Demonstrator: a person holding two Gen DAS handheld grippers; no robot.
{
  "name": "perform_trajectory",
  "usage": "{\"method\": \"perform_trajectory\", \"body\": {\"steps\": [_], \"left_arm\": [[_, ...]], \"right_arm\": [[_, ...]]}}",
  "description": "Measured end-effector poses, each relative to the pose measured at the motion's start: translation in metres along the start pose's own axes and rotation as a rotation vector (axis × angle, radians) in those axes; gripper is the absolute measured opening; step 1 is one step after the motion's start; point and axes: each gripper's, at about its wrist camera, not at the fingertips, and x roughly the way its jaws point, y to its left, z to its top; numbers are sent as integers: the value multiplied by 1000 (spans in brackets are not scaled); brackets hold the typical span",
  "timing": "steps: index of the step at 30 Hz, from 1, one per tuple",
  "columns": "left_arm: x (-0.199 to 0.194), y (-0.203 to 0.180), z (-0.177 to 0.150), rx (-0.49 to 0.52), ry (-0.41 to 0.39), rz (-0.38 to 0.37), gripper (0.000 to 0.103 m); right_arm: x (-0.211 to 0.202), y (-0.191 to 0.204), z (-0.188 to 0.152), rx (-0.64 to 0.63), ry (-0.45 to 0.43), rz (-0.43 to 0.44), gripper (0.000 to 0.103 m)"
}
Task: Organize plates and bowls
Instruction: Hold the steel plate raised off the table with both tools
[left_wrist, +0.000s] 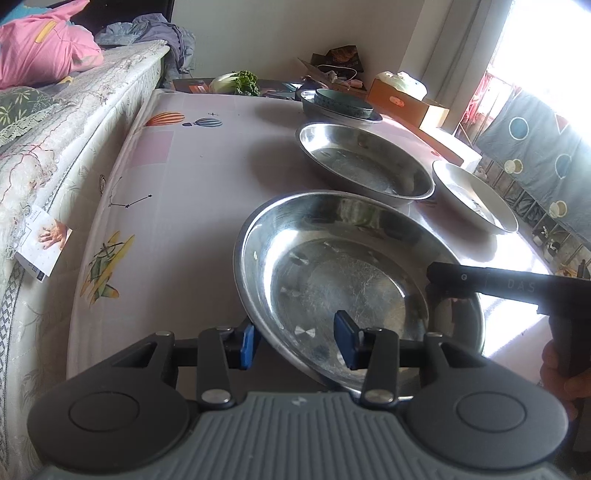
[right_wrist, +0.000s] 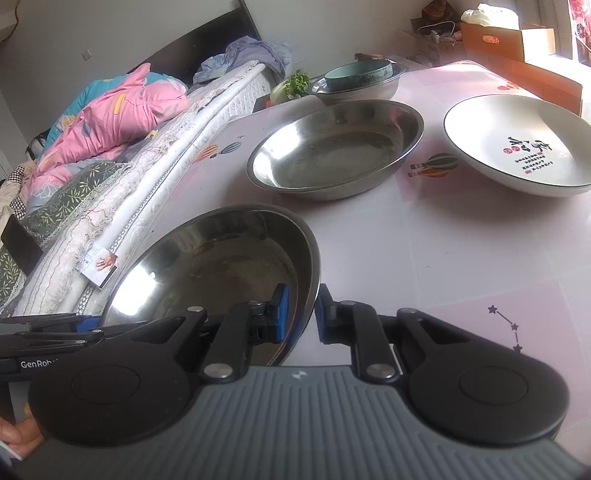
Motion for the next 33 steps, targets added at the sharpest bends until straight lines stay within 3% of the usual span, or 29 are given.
{"method": "perform_trajectory", "body": {"steps": [9, 14, 33], "left_arm": [[5, -6, -1, 28, 15, 37, 43], [10, -2, 5, 12, 25, 43, 49], [22, -8, 14, 38, 20, 71, 53]], "right_arm": [[-1, -13, -3, 45, -9, 3, 16], [3, -14, -5, 61, -1, 16, 16], [12, -9, -1, 56, -1, 28, 17]]}}
